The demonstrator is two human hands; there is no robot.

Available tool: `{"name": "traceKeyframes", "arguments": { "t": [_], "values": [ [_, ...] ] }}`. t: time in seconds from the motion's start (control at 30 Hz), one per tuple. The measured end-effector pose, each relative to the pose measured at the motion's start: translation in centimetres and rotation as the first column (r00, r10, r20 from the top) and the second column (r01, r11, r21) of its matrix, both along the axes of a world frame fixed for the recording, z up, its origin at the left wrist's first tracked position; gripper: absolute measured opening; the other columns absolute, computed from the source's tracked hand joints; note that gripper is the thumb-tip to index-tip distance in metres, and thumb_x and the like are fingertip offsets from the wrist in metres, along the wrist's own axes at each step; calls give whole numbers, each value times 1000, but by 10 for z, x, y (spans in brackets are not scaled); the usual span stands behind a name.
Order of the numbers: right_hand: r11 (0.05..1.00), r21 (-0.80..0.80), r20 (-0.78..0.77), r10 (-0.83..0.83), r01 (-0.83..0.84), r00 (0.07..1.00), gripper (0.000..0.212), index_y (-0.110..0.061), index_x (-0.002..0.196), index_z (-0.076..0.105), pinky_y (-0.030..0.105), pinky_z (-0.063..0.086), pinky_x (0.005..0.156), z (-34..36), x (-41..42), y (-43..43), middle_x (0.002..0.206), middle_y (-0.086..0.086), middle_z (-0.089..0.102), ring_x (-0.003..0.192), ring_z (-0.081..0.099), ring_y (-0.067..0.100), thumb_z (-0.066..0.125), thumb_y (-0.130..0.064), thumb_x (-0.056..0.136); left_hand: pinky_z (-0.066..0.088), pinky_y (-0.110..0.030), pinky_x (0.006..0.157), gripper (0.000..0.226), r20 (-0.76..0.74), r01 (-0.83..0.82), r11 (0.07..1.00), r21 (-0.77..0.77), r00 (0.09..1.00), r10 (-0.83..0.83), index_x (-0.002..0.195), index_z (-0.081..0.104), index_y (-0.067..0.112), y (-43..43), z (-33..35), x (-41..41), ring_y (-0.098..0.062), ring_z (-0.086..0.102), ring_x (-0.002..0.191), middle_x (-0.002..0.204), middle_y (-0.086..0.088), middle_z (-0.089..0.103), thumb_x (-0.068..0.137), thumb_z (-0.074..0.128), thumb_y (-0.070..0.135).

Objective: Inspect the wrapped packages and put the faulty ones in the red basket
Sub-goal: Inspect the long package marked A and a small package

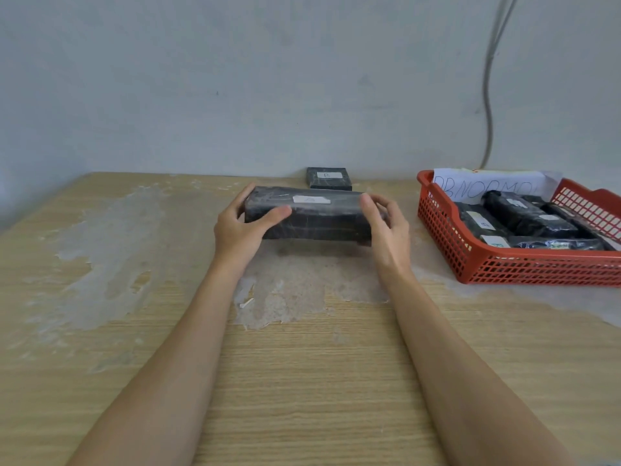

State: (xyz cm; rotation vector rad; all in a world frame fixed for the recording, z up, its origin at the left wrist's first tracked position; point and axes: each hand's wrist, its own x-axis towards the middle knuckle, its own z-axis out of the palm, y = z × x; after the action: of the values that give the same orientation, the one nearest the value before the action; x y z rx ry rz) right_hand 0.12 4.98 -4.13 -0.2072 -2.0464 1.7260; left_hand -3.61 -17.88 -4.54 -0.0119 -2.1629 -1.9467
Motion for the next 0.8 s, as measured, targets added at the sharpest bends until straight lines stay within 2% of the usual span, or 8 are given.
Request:
{"name": "traceKeyframes", "arguments": {
  "t": [0.17,0.3,0.4,0.5,0.6,0.7,0.77,0.8],
  "values": [
    [995,79,-21,-61,63,998,75,-43,145,53,42,42,118,-3,0,-7,142,-9,61,140,49,16,75,-74,80,42,-28,106,78,30,-147,984,-97,988,151,153,52,38,16,6,11,-11,53,120,124,14,60,86,70,73],
    [999,32,34,-29,28,999,77,-39,148,49,49,44,119,-6,-1,-5,144,-5,62,139,53,21,73,-73,83,32,-36,120,67,48,-131,990,-61,990,134,159,46,32,25,9,13,-22,43,151,161,5,50,104,40,70],
    [997,22,14,-69,69,998,76,-38,147,45,40,41,116,-4,3,-8,144,-6,57,137,50,19,80,-64,84,26,-37,125,62,61,-80,994,-80,994,86,161,44,30,28,8,13,-21,36,156,167,6,42,109,34,63],
    [991,30,-7,-133,133,991,91,-38,145,43,36,42,112,-3,6,-10,141,-6,56,133,51,17,91,-63,72,31,-38,123,67,77,-51,995,-82,995,57,160,44,30,35,8,14,-22,41,153,165,4,46,105,44,67],
    [987,38,-10,-157,157,988,95,-36,146,43,40,45,115,-3,5,-11,137,-6,60,131,54,17,92,-64,69,46,-27,106,85,115,-35,997,-76,992,43,153,54,25,38,8,17,-17,59,134,144,6,64,84,75,71],
    [988,102,-7,-116,116,993,116,-32,157,33,44,41,121,-5,2,-12,151,-4,52,142,49,18,93,-69,64,52,-23,88,59,104,-79,993,-90,991,89,120,72,27,39,5,14,-10,70,106,110,11,75,76,86,63],
    [986,138,5,-95,94,995,129,-29,161,27,44,39,123,-5,1,-13,157,-3,48,146,46,18,96,-66,59,53,-27,89,56,88,-91,993,-80,991,98,116,72,27,37,5,13,-11,70,106,108,11,75,75,87,63],
    [985,143,9,-95,93,995,130,-29,161,26,43,39,123,-5,0,-13,156,-3,48,145,46,18,97,-65,59,53,-28,95,68,89,-69,994,-83,993,76,126,69,28,35,5,11,-13,68,114,117,10,75,73,88,64]
  ]
}}
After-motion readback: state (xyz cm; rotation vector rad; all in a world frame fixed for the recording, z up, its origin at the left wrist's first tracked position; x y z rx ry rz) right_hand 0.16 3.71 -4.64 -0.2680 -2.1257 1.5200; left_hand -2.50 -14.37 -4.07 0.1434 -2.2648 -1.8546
